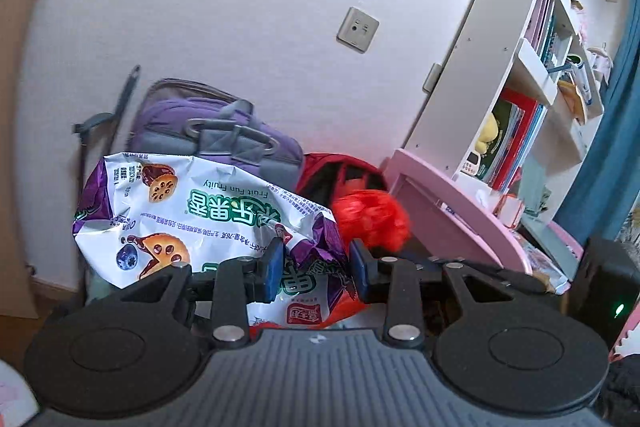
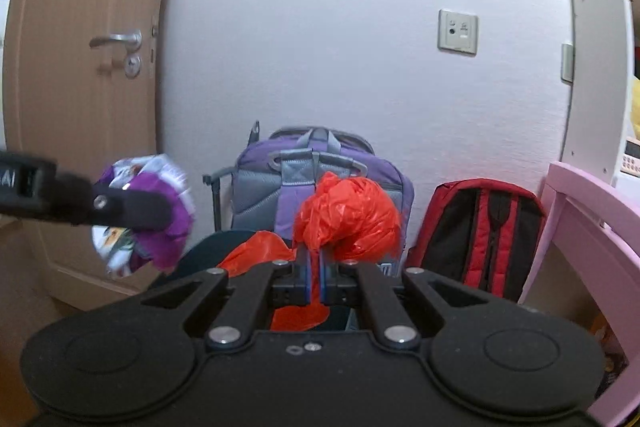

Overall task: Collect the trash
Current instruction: 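Carry the cookie wrapper and red bag up over the teal wastebasket, then open both tools over the wastebasket to drop wrapper and bag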

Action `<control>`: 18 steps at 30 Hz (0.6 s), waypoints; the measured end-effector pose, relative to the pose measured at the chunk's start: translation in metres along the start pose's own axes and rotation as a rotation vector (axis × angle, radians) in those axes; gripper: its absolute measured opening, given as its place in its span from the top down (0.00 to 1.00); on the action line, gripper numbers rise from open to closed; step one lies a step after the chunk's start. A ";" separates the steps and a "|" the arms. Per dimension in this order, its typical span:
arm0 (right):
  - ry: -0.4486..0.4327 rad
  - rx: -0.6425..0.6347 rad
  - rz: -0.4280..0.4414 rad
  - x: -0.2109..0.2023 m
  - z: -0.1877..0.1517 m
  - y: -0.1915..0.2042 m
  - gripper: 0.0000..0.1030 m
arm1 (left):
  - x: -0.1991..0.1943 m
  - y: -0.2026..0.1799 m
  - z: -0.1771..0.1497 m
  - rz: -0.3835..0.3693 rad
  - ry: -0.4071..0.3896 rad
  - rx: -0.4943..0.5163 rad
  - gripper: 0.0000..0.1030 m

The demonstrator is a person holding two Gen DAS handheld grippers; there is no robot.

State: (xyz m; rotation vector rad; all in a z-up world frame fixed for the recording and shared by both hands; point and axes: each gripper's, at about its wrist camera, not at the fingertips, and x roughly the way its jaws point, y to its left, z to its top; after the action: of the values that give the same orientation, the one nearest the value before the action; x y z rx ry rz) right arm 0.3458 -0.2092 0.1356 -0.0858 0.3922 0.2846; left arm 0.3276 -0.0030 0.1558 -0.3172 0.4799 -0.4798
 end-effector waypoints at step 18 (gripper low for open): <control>0.248 -0.055 0.147 0.090 -0.048 0.014 0.94 | 0.119 0.069 -0.034 0.016 0.196 -0.124 0.67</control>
State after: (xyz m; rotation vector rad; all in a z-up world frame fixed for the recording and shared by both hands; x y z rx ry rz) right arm 0.4033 -0.1792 0.0560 -0.1474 0.6389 0.4319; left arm 0.4280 -0.0117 0.0565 -0.3865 0.7045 -0.4689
